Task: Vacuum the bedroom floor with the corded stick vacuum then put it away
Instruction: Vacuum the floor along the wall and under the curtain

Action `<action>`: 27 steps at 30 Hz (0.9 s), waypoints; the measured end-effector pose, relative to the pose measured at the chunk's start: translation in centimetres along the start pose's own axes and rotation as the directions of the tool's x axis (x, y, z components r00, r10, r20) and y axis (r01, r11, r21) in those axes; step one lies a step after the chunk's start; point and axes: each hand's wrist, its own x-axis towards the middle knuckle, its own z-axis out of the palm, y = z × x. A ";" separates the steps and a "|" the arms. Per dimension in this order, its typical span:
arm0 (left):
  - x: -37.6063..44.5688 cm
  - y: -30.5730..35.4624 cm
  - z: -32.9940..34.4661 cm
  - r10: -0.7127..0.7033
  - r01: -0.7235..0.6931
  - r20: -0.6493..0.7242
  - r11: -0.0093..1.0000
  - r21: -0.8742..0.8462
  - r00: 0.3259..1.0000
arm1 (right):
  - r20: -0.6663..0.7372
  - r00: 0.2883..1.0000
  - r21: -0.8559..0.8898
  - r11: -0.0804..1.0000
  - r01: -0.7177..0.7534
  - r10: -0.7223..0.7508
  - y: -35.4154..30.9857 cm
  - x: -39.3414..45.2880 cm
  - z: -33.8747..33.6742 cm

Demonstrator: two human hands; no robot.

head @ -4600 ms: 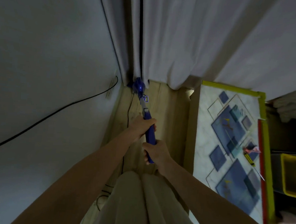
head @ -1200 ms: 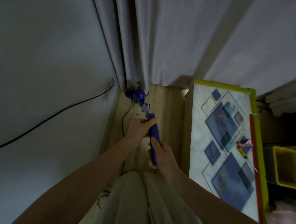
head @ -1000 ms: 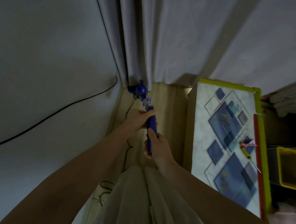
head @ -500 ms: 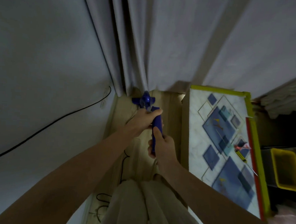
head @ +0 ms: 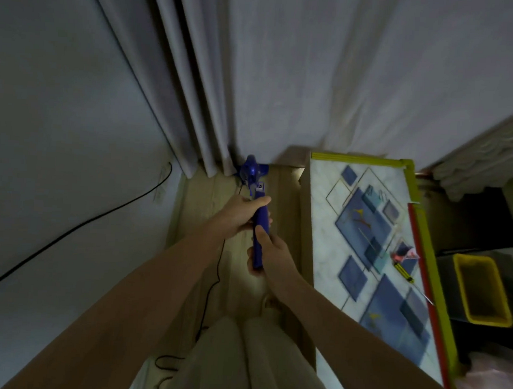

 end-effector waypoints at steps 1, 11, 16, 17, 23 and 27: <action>0.6 0.5 -0.3 0.010 -0.009 0.011 1.000 -0.003 1.000 | 0.013 1.000 -0.005 1.000 0.008 -0.008 -0.5 0.6 0.1; 1.0 2.8 0.1 0.055 -0.056 0.034 0.997 0.047 0.998 | -0.001 0.999 -0.083 0.996 0.043 -0.043 -3.2 0.2 -0.1; -1.0 3.2 4.4 0.138 -0.141 0.076 0.990 0.025 0.987 | -0.102 0.991 0.061 0.994 0.088 -0.082 -4.1 -2.9 -3.1; -1.3 3.2 5.0 0.139 -0.141 0.089 0.990 0.020 0.986 | -0.105 0.992 0.075 0.994 0.081 -0.073 -4.2 -3.4 -3.4; -1.3 3.7 5.3 0.110 -0.118 0.162 0.992 0.043 0.981 | -0.110 0.992 0.087 0.994 0.067 -0.057 -4.5 -3.5 -3.6; 0.2 4.0 5.2 0.077 -0.088 0.162 0.994 0.068 0.984 | -0.106 0.993 0.049 0.997 0.059 -0.054 -4.6 -2.2 -4.1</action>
